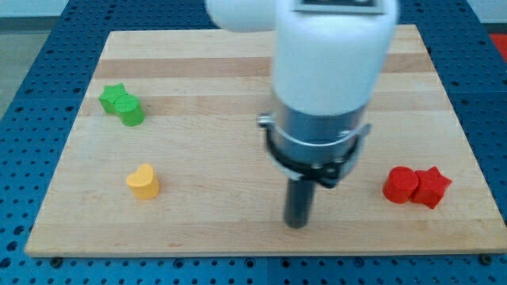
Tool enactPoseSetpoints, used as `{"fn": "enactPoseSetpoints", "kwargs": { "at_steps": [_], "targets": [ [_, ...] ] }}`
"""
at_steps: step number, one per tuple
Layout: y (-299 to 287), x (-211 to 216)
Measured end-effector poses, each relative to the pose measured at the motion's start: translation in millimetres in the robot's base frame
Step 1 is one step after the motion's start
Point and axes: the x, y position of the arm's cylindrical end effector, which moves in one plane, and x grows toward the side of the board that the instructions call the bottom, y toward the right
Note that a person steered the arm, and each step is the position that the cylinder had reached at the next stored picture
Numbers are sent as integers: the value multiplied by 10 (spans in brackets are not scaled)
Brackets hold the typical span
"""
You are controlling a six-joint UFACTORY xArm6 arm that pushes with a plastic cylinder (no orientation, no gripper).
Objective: Slide the yellow heart to the right and a bit down
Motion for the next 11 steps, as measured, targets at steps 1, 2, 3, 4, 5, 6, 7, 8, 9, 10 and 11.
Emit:
{"fn": "enactPoseSetpoints", "kwargs": {
  "at_steps": [1, 2, 3, 4, 5, 6, 7, 8, 9, 10, 11],
  "targets": [
    [-623, 36],
    [-1278, 164],
    [-1890, 316],
    [-2197, 234],
    [-2485, -67],
    [-2416, -628],
    [-2407, -710],
    [-2397, -710],
    [-2202, -650],
    [-1935, -472],
    [-1463, -412]
  ]
}}
